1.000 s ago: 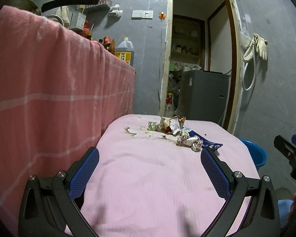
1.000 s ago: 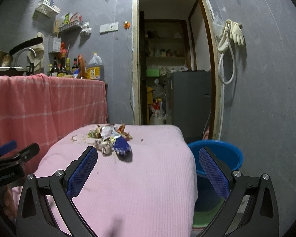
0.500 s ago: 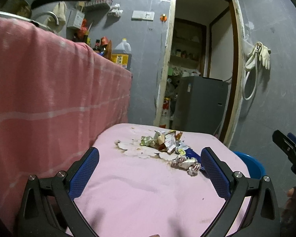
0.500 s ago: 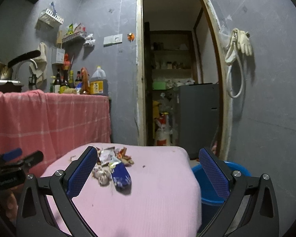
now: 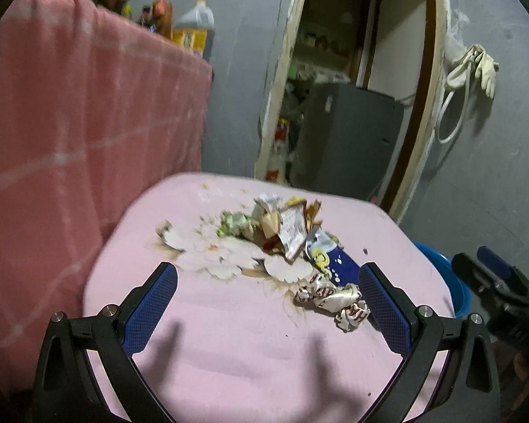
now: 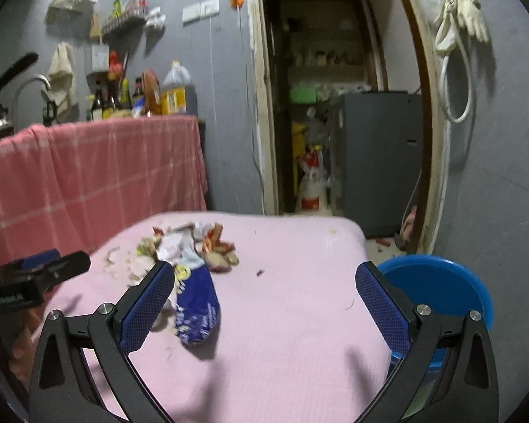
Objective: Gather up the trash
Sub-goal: 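Grasp the blue wrapper with the right gripper while the left gripper grasps crumpled foil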
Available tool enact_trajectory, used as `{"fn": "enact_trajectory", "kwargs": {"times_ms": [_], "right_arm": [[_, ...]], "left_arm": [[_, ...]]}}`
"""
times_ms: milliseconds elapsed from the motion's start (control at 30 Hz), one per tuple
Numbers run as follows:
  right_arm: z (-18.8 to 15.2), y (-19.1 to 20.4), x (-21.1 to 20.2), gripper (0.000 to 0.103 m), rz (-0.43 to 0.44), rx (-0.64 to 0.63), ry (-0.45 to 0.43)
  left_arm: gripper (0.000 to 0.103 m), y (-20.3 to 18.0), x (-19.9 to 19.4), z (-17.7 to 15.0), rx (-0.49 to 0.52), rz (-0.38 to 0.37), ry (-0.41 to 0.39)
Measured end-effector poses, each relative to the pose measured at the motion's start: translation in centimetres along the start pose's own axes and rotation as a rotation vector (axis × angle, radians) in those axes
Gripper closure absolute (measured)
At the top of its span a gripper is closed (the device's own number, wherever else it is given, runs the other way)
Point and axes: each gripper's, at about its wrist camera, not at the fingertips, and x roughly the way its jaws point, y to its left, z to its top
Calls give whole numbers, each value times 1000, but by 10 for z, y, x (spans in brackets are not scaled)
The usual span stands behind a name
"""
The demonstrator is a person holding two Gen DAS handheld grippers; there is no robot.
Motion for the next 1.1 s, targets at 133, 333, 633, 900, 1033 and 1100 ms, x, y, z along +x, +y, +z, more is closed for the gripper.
{"fn": "enact_trajectory", "kwargs": {"times_ms": [133,333,633,900,1033,1100], "right_arm": [[-6,-6,13,0,18,7,63],[-11,-7,28,0,70,11,134],[-15,7,43,9,129,-57,201],[-18,10,48,19,150,-67,229],[-20,19,56,24,171,-103,268],[-22,23,60,28,182,-117,290]], "left_arm": [[9,2,19,1,-28,-52,93],[35,2,37,2,-85,-159,223],[63,2,43,10,-143,-288,302],[84,4,40,17,-150,-330,310],[92,8,38,13,-150,-301,297],[92,11,35,11,-154,-282,291]]}}
